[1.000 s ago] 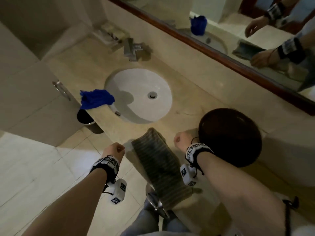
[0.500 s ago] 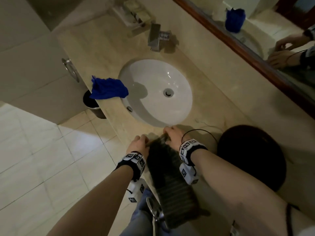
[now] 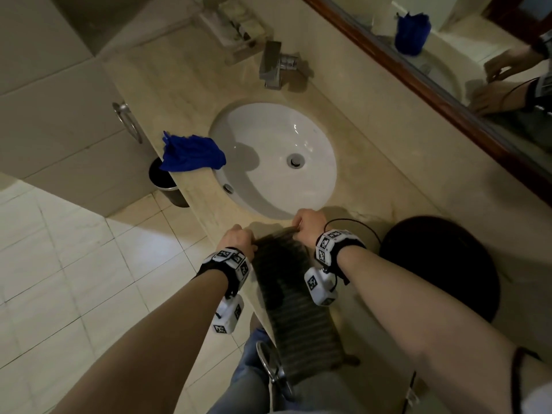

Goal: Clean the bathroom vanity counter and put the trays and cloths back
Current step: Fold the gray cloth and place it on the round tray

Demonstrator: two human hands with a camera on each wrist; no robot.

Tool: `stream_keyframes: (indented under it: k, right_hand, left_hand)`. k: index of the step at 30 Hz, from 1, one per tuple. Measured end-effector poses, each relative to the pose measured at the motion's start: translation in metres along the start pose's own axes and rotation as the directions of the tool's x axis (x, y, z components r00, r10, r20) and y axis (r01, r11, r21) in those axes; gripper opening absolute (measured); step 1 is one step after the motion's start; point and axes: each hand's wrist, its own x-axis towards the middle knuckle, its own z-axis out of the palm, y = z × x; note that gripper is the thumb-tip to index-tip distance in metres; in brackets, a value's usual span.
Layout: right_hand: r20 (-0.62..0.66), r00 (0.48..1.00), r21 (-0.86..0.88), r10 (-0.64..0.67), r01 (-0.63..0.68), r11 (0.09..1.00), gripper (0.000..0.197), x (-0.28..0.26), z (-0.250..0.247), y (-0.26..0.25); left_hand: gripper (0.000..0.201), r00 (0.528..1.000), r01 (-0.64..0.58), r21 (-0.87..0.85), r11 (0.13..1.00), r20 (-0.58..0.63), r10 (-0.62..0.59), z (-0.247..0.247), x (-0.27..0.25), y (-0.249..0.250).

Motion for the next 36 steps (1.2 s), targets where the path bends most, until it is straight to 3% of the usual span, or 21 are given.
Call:
stream_keyframes:
  k: [2,4,6,9,15,21,29,36]
  right_hand:
    - [-0.078,0.997,0.081,0.002,0.005,0.997,0.025,-0.001,-0.012,-0.001]
    - [-0.097,0.995,0.101,-0.011,0.021,0.995,0.018,-0.006,-0.023,-0.006]
    - [-0.111,0.994,0.116,-0.013,0.026,0.993,0.012,-0.012,-0.028,-0.007]
    - [-0.128,0.992,0.154,-0.001,0.021,0.988,0.022,-0.028,-0.023,-0.001]
    - [-0.131,0.987,0.061,-0.096,0.104,0.993,0.023,-0.082,0.001,0.016]
    - [-0.065,0.994,-0.025,-0.091,0.089,0.996,0.025,-0.139,0.034,0.031]
    - [-0.069,0.987,-0.2,-0.144,0.128,0.971,0.027,-0.191,0.092,0.054]
    - [-0.02,0.986,-0.288,-0.167,0.154,0.945,0.027,-0.204,0.111,0.071]
  left_hand:
    - [0.021,0.995,-0.001,-0.044,0.999,-0.097,-0.003,-0.011,-0.002,0.001]
    - [0.02,0.988,-0.024,-0.088,0.996,-0.154,0.01,-0.021,-0.005,0.003]
    - [0.018,0.985,-0.067,-0.126,0.99,-0.168,0.046,-0.026,-0.012,0.005]
    - [0.014,0.981,-0.12,-0.145,0.982,-0.171,0.095,-0.023,-0.03,0.006]
    - [0.01,0.96,-0.207,-0.087,0.975,-0.21,0.185,0.0,-0.073,0.005]
    - [0.01,0.941,-0.273,-0.064,0.96,-0.223,0.253,0.041,-0.123,0.004]
    - [0.014,0.959,-0.225,-0.113,0.968,-0.201,0.2,0.116,-0.179,-0.001]
    - [0.025,0.974,-0.199,-0.099,0.975,-0.129,0.186,0.138,-0.198,-0.003]
